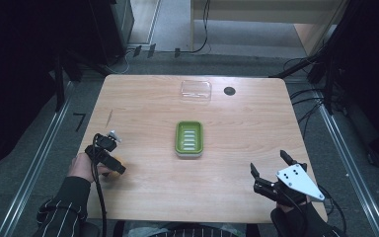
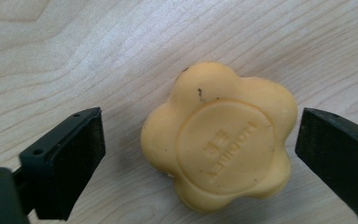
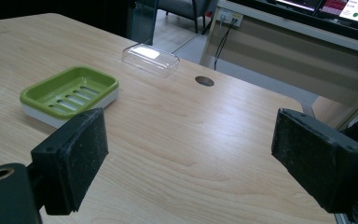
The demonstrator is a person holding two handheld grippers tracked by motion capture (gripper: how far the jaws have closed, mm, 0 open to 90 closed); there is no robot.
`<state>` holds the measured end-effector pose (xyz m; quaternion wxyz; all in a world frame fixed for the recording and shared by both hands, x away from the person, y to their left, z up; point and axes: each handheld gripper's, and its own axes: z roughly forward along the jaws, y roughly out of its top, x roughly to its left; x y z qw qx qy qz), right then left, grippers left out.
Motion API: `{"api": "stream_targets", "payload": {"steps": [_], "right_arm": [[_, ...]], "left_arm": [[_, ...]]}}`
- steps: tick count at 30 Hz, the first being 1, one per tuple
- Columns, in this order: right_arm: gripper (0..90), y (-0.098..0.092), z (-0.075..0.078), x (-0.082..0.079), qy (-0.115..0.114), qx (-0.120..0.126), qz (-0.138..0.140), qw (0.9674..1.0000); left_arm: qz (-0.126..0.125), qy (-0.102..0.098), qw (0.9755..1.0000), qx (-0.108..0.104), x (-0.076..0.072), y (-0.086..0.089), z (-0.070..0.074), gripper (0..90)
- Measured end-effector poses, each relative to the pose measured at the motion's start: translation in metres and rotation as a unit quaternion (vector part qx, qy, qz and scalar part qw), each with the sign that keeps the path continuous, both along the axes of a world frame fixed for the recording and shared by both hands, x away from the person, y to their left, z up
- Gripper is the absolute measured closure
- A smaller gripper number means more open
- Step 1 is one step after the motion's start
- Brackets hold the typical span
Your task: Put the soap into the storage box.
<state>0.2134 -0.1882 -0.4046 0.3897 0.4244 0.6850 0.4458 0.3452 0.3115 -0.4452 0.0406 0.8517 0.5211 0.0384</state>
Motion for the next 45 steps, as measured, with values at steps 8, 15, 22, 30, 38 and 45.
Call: {"api": "stream_targets", "payload": {"steps": [8,15,22,30,38,45], "right_arm": [[11.2,0.0002,0.0000,0.0001,0.000,0.000,0.000,1.0000],[11.2,0.0001,0.0000,0.0001,0.000,0.000,0.000,1.0000],[11.3,0.0002,0.0000,0.0000,0.000,0.000,0.000,1.0000],[11.2,0.0000,-0.0001,0.0001,0.000,0.001,0.000,1.0000],[11.3,-0.0004,0.0000,0.0001,0.000,0.001,0.000,1.0000],[11.3,-0.0002,0.0000,0.0003,0.000,0.001,0.000,1.0000]], "left_arm": [[0.008,0.005,1.0000,-0.001,0.0016,0.0005,-0.0038,8.9],[0.008,0.013,0.9999,-0.001,0.0033,-0.0012,-0.0062,16.9],[0.012,0.017,0.9997,0.014,0.0049,-0.0052,-0.0067,18.3],[0.018,0.021,0.9994,0.021,0.0068,-0.0054,-0.0085,14.7],[0.010,0.006,0.9998,0.016,0.0035,-0.0066,-0.0045,27.8],[0.007,0.012,0.9999,0.009,0.0032,-0.0051,-0.0036,28.0]]}}
